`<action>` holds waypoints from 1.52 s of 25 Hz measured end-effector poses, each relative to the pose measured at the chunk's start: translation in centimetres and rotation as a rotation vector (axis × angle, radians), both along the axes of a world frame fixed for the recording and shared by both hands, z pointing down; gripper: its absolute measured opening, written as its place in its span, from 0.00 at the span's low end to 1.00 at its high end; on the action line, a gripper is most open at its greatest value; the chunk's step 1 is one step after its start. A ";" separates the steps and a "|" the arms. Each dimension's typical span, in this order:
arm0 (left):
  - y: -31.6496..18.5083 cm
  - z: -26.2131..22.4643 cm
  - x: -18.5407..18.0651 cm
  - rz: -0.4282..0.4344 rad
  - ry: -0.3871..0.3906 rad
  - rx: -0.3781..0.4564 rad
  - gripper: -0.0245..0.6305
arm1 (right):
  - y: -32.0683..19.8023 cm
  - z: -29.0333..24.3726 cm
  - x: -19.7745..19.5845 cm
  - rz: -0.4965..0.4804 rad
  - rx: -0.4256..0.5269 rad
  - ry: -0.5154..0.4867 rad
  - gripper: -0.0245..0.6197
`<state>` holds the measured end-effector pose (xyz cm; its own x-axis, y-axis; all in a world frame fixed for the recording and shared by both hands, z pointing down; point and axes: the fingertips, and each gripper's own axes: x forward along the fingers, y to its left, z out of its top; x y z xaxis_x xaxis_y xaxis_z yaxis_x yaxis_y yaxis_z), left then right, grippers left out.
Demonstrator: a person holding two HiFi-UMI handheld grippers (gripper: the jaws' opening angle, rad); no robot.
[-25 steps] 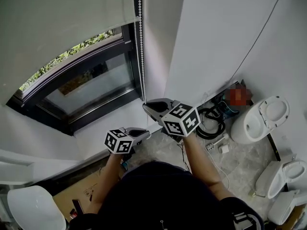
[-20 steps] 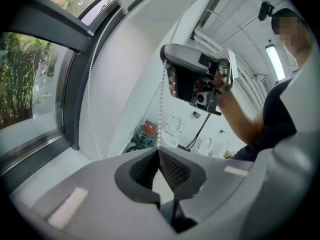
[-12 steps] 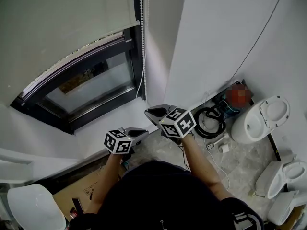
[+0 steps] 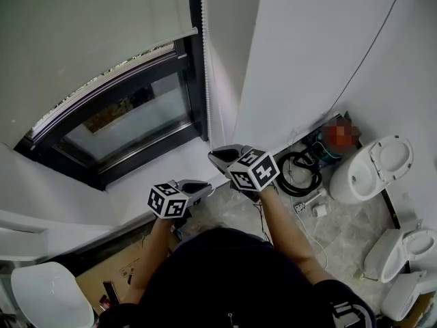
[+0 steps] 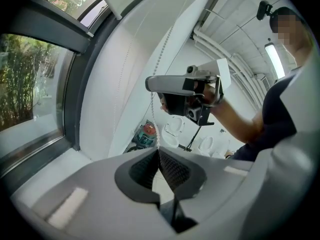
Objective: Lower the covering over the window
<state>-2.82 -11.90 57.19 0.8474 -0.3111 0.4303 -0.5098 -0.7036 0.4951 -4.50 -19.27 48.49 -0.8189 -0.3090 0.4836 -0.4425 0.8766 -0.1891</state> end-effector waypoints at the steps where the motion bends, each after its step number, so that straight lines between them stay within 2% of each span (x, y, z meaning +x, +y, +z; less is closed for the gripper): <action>1: -0.1 0.0 0.0 0.000 -0.002 0.004 0.06 | -0.1 0.1 0.1 0.001 0.000 0.006 0.06; 5: -0.3 -0.4 0.0 -0.005 -0.004 0.016 0.06 | 0.3 2.1 0.5 -0.028 -0.016 0.084 0.06; 8: -0.1 -0.6 0.0 -0.002 -0.006 0.031 0.06 | 0.9 2.7 0.4 -0.016 -0.069 0.019 0.06; 10: -0.3 -0.8 -0.2 0.005 -0.020 0.055 0.06 | 0.9 2.5 0.2 -0.020 -0.067 0.012 0.06; 11: -0.5 -1.0 -0.6 0.002 -0.029 0.068 0.10 | 0.8 2.5 0.1 -0.024 -0.063 0.015 0.06; 12: -0.6 -1.5 -0.9 -0.004 -0.034 0.084 0.21 | 0.7 2.5 0.0 -0.024 -0.060 0.016 0.06; 13: -0.9 -2.3 -1.3 -0.012 -0.032 0.105 0.27 | 0.7 2.5 0.1 -0.021 -0.061 0.014 0.06; 17: -2.9 -8.9 -3.0 -0.087 0.046 0.261 0.31 | 0.8 2.5 0.1 -0.019 -0.065 0.003 0.06; 20: -4.3 -15.0 -3.6 -0.127 0.135 0.401 0.31 | 0.9 2.4 -0.3 -0.028 -0.060 0.006 0.06; 23: -5.3 -19.4 -3.4 -0.128 0.162 0.503 0.31 | 1.1 2.4 -0.6 -0.035 -0.060 0.007 0.06; 25: -6.3 -21.2 -2.9 -0.129 0.174 0.542 0.31 | 1.2 2.5 -0.8 -0.040 -0.058 0.009 0.06; 30: -8.3 -23.0 -1.5 -0.133 0.180 0.563 0.31 | 1.8 2.5 -1.4 -0.056 -0.046 0.019 0.06; 33: -8.8 -22.9 -0.6 -0.124 0.149 0.554 0.20 | 1.9 2.4 -1.3 -0.060 -0.041 0.022 0.06; 34: -8.9 -22.8 -0.5 -0.127 0.135 0.555 0.11 | 1.9 2.4 -1.3 -0.061 -0.042 0.021 0.06; 35: -9.0 -22.7 -0.5 -0.131 0.129 0.553 0.06 | 2.0 2.4 -1.4 -0.061 -0.043 0.018 0.06; 38: -8.9 -22.7 -0.6 -0.134 0.166 0.526 0.06 | 1.9 2.5 -1.2 -0.059 -0.047 0.014 0.06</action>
<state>-3.38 -20.76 34.50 0.8288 -0.5570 0.0531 -0.5568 -0.8116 0.1768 -5.74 -17.33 50.96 -0.8282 -0.2372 0.5077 -0.3932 0.8915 -0.2248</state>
